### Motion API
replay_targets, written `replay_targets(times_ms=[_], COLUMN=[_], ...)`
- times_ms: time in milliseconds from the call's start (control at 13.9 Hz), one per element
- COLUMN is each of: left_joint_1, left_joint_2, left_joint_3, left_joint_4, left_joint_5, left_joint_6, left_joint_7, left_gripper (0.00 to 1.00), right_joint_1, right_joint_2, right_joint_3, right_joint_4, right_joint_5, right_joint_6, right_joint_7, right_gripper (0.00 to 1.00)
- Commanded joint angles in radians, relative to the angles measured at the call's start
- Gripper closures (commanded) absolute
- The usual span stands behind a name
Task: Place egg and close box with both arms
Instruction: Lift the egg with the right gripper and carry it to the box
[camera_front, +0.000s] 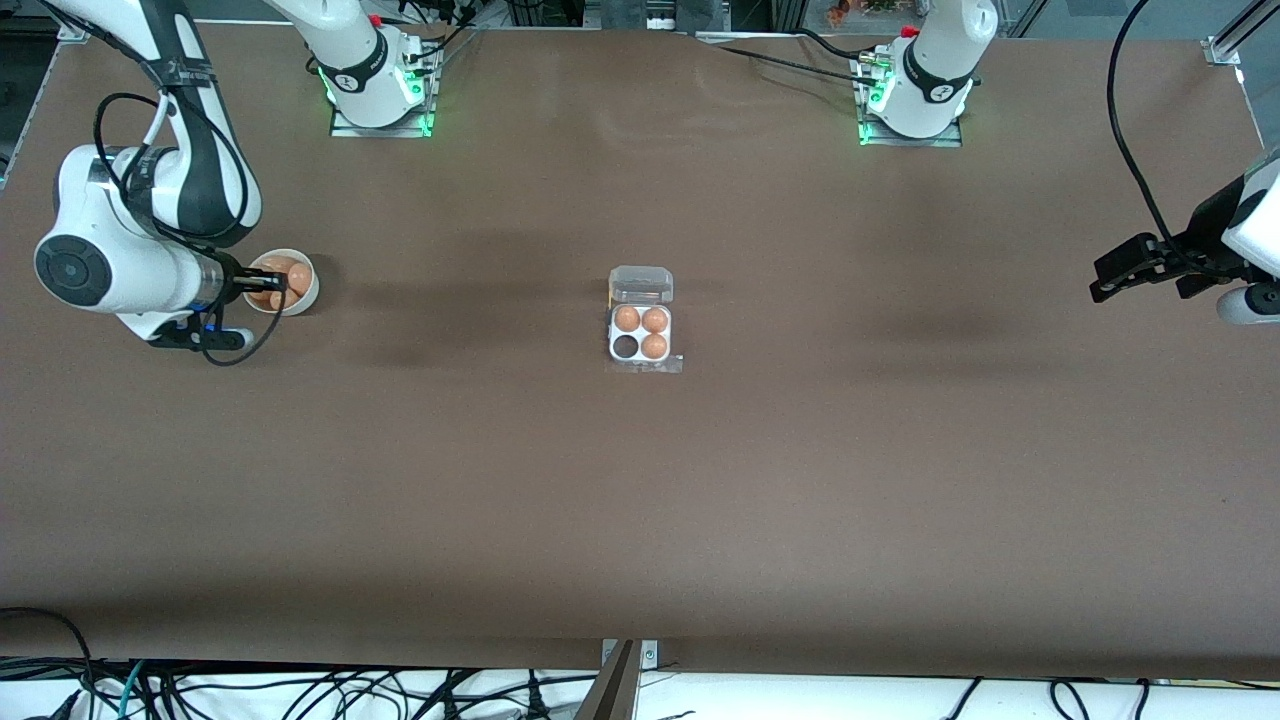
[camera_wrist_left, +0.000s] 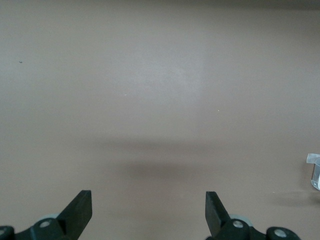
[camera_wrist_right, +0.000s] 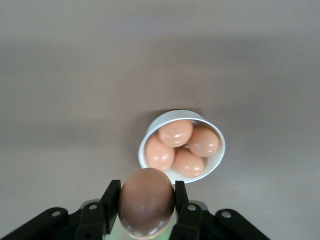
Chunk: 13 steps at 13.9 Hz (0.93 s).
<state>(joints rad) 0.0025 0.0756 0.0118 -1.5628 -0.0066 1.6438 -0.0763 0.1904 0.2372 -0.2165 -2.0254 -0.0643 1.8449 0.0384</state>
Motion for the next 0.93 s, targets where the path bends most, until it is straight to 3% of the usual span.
replay_targets(times_ms=[0, 287, 574, 860], left_joint_1=[0.007, 0.007, 0.007, 0.007], left_joint_2=[0.015, 0.015, 0.015, 0.015], left_joint_3=[-0.003, -0.003, -0.003, -0.003], left_joint_4=[0.036, 0.036, 0.036, 0.036], left_joint_5=[-0.01, -0.009, -0.009, -0.009], left_joint_6=[-0.025, -0.025, -0.025, -0.025], left_joint_7=[0.012, 0.013, 0.013, 0.015], left_gripper=[0.0, 0.0, 0.0, 0.0], right_joint_1=[0.084, 0.194, 0.29, 0.356], right_joint_2=[0.102, 0.243, 0.359, 0.454], right_joint_3=[0.011, 0.017, 0.019, 0.019], right_joint_4=[0.19, 0.422, 0.557, 0.686], right_joint_5=[0.062, 0.229, 0.484, 0.639], right_joint_6=[-0.152, -0.302, -0.296, -0.271], right_joint_7=[0.102, 0.231, 0.441, 0.619], right_gripper=[0.66, 0.66, 0.66, 0.66])
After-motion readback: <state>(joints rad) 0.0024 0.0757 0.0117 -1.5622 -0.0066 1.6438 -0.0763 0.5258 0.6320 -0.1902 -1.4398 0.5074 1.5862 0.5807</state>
